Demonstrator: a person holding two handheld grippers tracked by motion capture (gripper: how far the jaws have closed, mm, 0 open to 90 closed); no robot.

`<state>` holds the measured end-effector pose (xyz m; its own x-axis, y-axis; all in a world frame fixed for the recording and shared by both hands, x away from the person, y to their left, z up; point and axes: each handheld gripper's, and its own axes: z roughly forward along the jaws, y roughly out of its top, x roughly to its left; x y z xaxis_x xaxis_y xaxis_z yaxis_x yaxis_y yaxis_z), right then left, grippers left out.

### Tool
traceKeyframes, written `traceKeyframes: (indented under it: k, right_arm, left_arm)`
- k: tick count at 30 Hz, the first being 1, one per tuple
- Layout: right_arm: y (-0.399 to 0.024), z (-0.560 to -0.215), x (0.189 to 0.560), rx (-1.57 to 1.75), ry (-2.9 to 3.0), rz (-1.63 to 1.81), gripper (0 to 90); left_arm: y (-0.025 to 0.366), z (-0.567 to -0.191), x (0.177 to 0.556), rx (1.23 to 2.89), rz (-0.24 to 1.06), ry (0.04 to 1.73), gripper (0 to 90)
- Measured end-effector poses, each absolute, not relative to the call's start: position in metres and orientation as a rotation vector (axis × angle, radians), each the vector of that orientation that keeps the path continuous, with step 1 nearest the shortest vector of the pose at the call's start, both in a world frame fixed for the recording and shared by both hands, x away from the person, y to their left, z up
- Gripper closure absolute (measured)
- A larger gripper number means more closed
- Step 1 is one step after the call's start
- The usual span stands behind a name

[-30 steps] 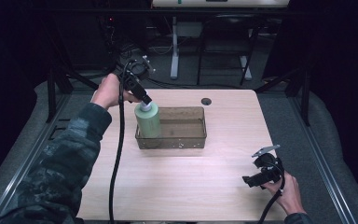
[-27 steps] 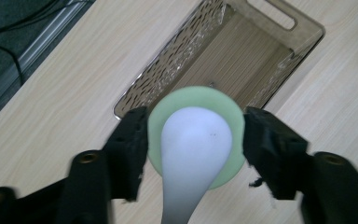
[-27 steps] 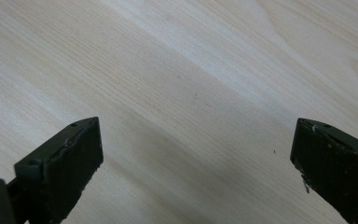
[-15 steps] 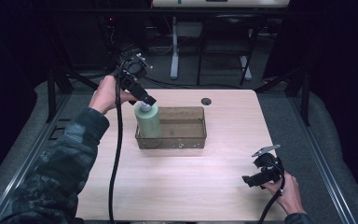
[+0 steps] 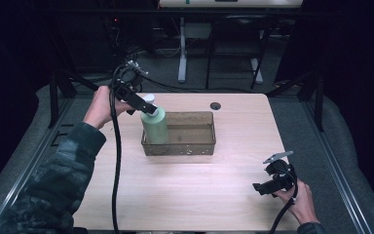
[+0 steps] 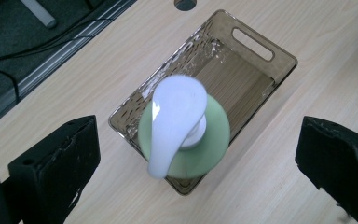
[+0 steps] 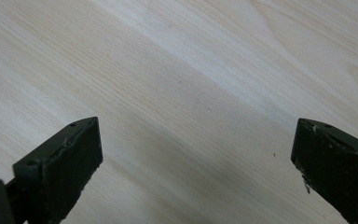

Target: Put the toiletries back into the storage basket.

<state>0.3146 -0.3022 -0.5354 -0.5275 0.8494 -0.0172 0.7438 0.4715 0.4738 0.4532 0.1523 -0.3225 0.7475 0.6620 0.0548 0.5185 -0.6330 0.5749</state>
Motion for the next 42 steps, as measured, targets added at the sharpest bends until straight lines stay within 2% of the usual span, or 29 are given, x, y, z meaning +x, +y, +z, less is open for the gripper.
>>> traceKeyframes:
  k: [9, 25, 42]
  right_arm:
    - [-0.303, -0.535, 0.315, 1.367, 2.467, 0.613, 0.9]
    - [-0.299, -0.534, 0.314, 1.360, 2.469, 0.614, 0.0]
    - [-0.299, -0.534, 0.314, 1.357, 2.468, 0.615, 0.0]
  left_arm:
    - [0.174, -0.337, 0.437, 2.374, 0.332, 0.899, 0.0]
    - [0.190, -0.368, 0.405, 2.348, 0.317, 0.892, 0.0]
    - [0.216, -0.424, 0.386, 2.310, 0.253, 0.977, 0.0]
